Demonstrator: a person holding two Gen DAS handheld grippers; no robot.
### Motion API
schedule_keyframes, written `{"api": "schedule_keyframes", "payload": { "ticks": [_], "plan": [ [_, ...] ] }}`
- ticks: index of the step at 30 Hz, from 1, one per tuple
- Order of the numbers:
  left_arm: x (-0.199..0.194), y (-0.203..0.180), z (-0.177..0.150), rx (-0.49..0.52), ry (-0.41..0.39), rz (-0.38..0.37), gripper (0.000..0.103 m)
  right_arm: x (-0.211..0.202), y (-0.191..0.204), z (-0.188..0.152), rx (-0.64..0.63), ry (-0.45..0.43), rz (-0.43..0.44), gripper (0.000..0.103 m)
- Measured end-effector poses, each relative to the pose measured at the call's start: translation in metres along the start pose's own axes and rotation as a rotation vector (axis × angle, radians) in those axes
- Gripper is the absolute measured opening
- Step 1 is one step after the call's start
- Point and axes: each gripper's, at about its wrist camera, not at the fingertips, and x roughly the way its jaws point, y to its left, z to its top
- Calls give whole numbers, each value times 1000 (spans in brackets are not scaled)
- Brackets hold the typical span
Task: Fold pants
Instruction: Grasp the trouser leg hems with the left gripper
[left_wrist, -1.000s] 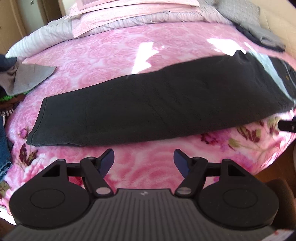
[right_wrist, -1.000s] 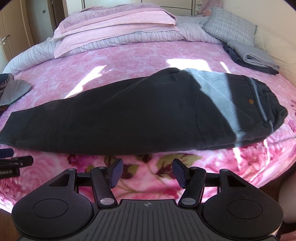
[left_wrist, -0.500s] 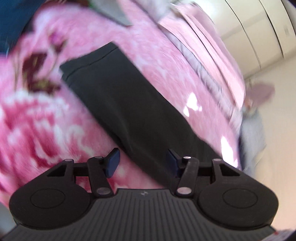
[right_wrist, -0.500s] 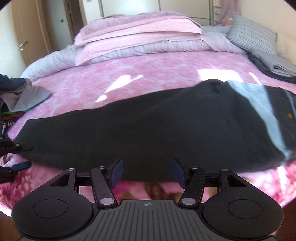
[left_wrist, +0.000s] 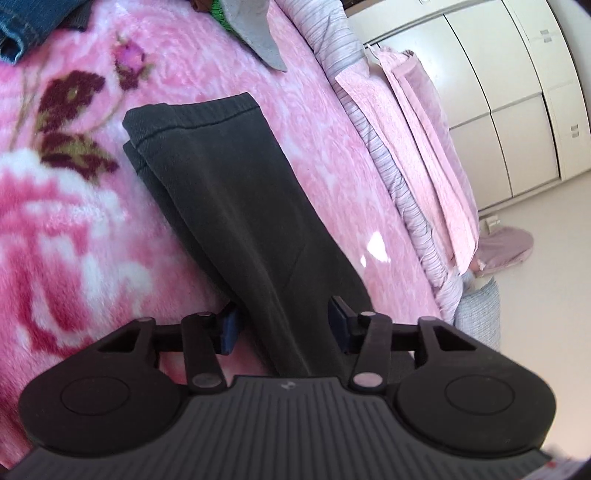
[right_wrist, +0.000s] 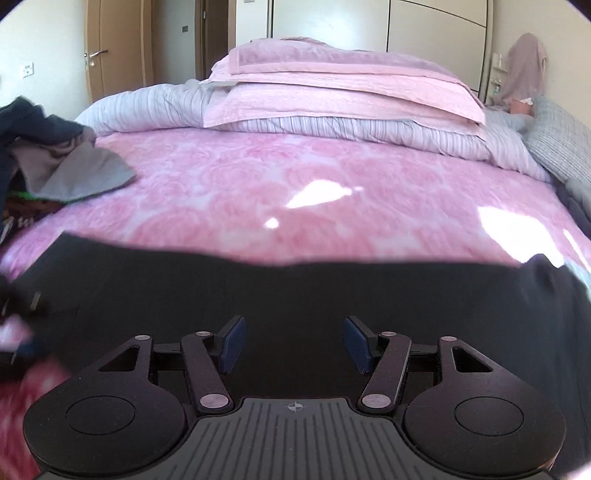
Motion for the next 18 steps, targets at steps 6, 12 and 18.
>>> {"api": "schedule_keyframes", "payload": {
  "ticks": [6, 12, 18],
  "plan": [
    [-6, 9, 1, 21, 2, 11, 27, 57, -1, 28, -21, 19, -49, 56],
    [-4, 9, 1, 26, -5, 13, 27, 63, -4, 6, -60, 59, -46, 56],
    [-4, 10, -1, 32, -15, 6, 27, 4, 7, -34, -83, 94, -38, 56]
  ]
}}
